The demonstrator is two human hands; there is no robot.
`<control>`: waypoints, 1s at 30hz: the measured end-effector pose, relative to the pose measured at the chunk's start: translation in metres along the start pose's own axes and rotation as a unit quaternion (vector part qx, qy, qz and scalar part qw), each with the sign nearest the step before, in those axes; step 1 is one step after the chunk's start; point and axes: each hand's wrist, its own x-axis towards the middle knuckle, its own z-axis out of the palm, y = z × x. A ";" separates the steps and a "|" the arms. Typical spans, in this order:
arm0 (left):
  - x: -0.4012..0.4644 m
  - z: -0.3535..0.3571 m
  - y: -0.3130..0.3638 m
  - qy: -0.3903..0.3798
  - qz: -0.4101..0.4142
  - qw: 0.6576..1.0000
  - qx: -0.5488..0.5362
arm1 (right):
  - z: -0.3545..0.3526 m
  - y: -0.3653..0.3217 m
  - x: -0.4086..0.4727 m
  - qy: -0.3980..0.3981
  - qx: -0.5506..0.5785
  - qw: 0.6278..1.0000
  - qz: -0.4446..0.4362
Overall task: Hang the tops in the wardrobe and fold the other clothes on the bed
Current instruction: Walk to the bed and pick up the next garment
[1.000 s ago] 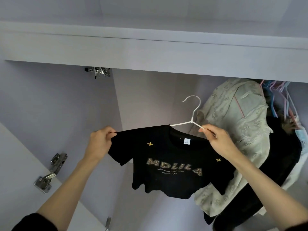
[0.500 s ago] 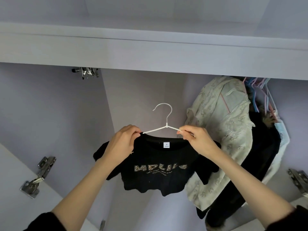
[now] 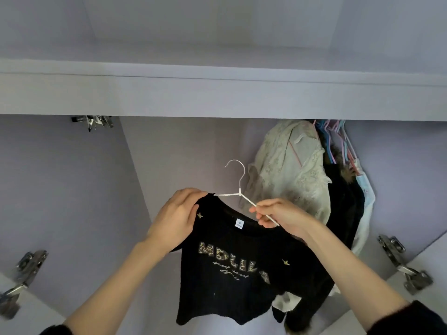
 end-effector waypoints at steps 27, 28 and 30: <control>0.085 -0.045 0.081 0.286 0.154 0.885 0.333 | -0.100 -0.071 0.060 0.061 0.382 0.897 -0.216; 0.085 -0.045 0.081 0.285 0.154 0.884 0.336 | -0.101 -0.074 0.062 0.067 0.388 0.894 -0.213; 0.085 -0.045 0.080 0.285 0.153 0.883 0.339 | -0.103 -0.079 0.067 0.084 0.393 0.893 -0.202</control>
